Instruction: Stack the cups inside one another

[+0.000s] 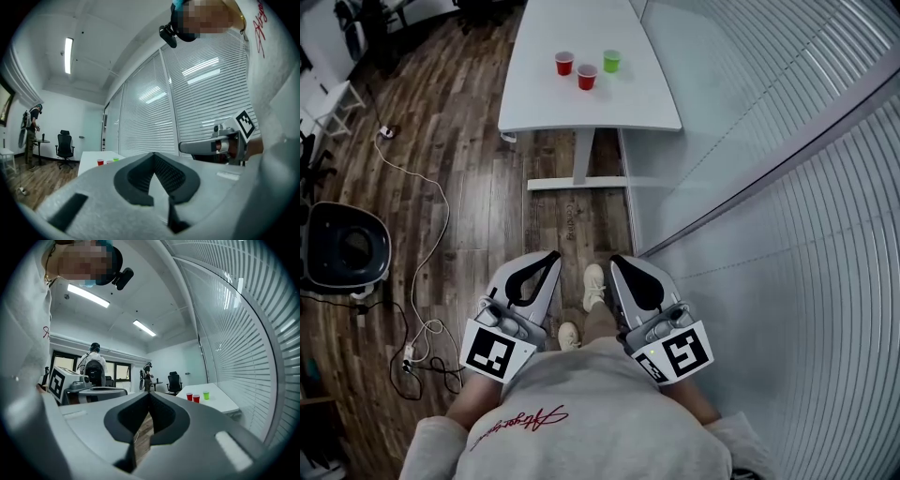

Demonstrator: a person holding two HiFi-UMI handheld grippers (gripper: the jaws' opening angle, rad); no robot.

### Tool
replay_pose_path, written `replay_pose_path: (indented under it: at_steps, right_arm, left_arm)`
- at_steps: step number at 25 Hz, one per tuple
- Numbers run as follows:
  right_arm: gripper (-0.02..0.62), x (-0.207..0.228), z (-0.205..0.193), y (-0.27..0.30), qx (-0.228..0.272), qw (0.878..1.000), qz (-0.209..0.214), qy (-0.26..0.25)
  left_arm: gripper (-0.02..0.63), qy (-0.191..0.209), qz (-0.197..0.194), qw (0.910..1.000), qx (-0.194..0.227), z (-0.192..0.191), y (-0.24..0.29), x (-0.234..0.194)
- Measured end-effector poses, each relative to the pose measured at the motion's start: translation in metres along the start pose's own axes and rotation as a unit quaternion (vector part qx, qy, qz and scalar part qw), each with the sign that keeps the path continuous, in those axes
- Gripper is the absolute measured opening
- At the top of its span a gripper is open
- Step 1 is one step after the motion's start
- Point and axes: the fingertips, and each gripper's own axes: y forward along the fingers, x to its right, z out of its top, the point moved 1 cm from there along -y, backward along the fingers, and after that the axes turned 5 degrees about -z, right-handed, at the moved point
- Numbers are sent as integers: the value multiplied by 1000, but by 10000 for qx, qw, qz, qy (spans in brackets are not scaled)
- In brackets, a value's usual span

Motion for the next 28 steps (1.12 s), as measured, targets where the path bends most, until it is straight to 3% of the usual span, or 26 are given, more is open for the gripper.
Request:
replay_pose_path:
  at_steps: [13,28]
  right_arm:
    - [0,63,16,67,135,9996,190,-135]
    - [0,161,33,139,166,9996,236,-39]
  left_arm:
    - [-6,160,479,9987,-5,6,44,-66]
    - [-6,332,451,9984,-24,21,152,-129]
